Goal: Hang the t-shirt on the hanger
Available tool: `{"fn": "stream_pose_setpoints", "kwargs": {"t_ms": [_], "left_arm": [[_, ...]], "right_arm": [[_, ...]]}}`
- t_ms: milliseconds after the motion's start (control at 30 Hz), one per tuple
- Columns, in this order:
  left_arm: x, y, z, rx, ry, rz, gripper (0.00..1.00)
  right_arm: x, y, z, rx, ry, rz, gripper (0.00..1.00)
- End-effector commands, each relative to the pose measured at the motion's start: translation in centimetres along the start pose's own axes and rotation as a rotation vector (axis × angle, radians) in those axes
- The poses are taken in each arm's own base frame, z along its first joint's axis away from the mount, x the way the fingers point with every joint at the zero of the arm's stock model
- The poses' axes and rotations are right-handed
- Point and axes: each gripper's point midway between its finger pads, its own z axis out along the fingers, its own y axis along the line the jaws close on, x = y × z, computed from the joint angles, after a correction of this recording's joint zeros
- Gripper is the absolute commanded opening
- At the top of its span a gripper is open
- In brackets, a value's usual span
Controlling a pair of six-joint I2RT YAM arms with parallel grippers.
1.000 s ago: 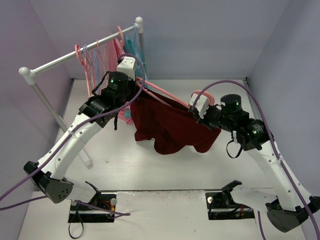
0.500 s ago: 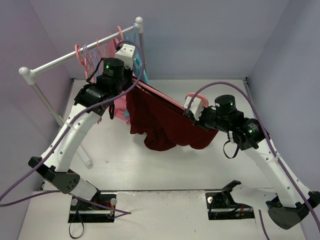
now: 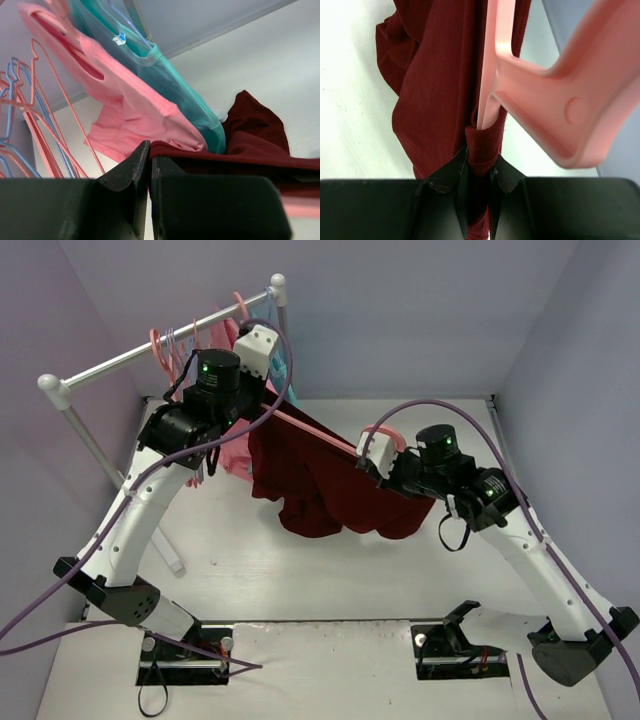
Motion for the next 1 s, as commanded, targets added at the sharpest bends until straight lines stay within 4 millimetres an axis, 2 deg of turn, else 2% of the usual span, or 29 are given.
{"fn": "stream_pose_setpoints", "kwargs": {"t_ms": [0,167,267,333,400,467,533,567,633,700,733,800,867,967], "left_arm": [[-4.9,0.7,-4.7,-0.002,-0.178,0.033,0.0],[-4.0,-1.1,-5.1,0.057,-0.154,0.059,0.0],[-3.7,-1.8,-5.0,0.075,-0.132,0.053,0.0],[-3.7,-2.4,-5.3,0.082,-0.119,0.062,0.0],[-4.9,-2.4,-5.8,0.069,-0.139,0.065,0.0],[-6.1,-2.3,-6.5,0.068,-0.168,0.066,0.0],[-7.5,-1.9,-7.0,0.055,-0.202,0.072,0.0],[-8.2,-1.7,-7.3,0.052,-0.22,0.07,0.0],[-9.2,-2.4,-7.6,0.082,-0.244,0.06,0.0],[-9.4,-3.0,-7.8,0.109,-0.255,0.051,0.0],[-9.3,-4.3,-7.9,0.152,-0.254,0.036,0.0],[-8.2,-6.2,-7.7,0.217,-0.224,0.023,0.0],[-6.3,-8.4,-7.1,0.286,-0.169,0.011,0.0],[-4.3,-10.9,-6.9,0.356,-0.109,-0.018,0.0]], "right_arm": [[0.7,0.4,0.8,-0.029,0.088,-0.045,0.0],[-0.6,-0.1,1.0,-0.031,0.077,-0.063,0.0],[-2.5,-0.9,0.1,-0.007,0.033,-0.083,0.0],[-4.9,-2.1,-1.4,0.03,-0.029,-0.113,0.0],[-8.2,-3.8,-3.9,0.093,-0.11,-0.162,0.0],[-10.7,-4.6,-5.9,0.127,-0.182,-0.193,0.0],[-14.0,-5.0,-8.4,0.133,-0.301,-0.238,0.0],[-14.8,-4.5,-8.5,0.103,-0.339,-0.251,0.0],[-14.7,-3.4,-7.0,0.04,-0.341,-0.249,0.0],[-13.3,-2.3,-5.0,-0.009,-0.298,-0.235,0.0],[-12.1,-1.5,-3.7,-0.043,-0.265,-0.22,0.0],[-10.6,-0.5,-2.3,-0.077,-0.228,-0.192,0.0],[-9.3,0.1,-1.5,-0.089,-0.191,-0.17,0.0],[-8.0,0.3,-1.0,-0.081,-0.159,-0.161,0.0]]}}
